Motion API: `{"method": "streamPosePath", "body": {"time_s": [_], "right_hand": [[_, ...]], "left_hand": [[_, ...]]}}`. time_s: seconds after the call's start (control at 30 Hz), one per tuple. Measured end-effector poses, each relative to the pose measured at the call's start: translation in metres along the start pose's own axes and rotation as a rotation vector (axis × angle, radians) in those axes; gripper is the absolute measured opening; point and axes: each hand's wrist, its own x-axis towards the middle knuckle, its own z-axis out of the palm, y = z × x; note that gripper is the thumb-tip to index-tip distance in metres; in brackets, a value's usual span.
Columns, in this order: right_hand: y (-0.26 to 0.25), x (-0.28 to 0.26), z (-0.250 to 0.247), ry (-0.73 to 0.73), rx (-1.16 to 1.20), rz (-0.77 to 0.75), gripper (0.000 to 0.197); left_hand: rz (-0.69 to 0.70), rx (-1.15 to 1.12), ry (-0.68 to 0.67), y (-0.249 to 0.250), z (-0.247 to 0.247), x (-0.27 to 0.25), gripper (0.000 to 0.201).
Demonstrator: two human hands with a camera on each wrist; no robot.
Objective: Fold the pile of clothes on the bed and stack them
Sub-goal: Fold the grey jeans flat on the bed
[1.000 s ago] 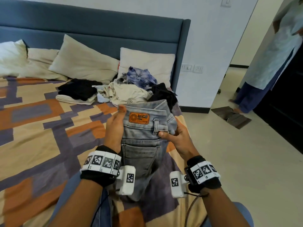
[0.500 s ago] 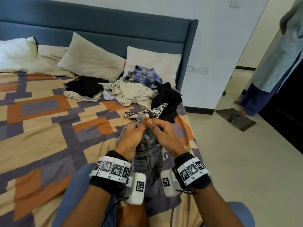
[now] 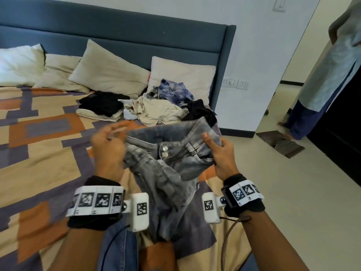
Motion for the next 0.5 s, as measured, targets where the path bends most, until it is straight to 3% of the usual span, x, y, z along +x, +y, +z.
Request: {"method": "streamPosePath", "body": {"time_s": [0.1, 0.2, 0.27, 0.37, 0.43, 0.5], "right_hand": [[-0.01, 0.005, 0.002, -0.044, 0.019, -0.056, 0.024], [-0.028, 0.004, 0.025, -0.158, -0.053, -0.192, 0.007], [-0.041, 0.006, 0.045, -0.213, -0.1, -0.273, 0.008], [-0.056, 0.005, 0.071, -0.334, -0.215, -0.363, 0.026], [-0.063, 0.002, 0.081, -0.43, -0.259, -0.401, 0.025], [-0.068, -0.002, 0.082, -0.482, -0.24, -0.417, 0.02]], "left_hand": [[0.114, 0.059, 0.089, 0.017, -0.022, 0.022, 0.036], [0.204, 0.432, 0.189, 0.017, -0.028, 0.034, 0.029], [0.303, 0.518, -0.002, 0.018, -0.015, 0.03, 0.028], [0.339, 0.504, -0.491, 0.01, 0.01, 0.018, 0.072], [0.33, 0.432, -0.622, 0.002, 0.021, 0.013, 0.095], [0.334, 0.351, -0.646, -0.003, 0.028, 0.009, 0.085]]}}
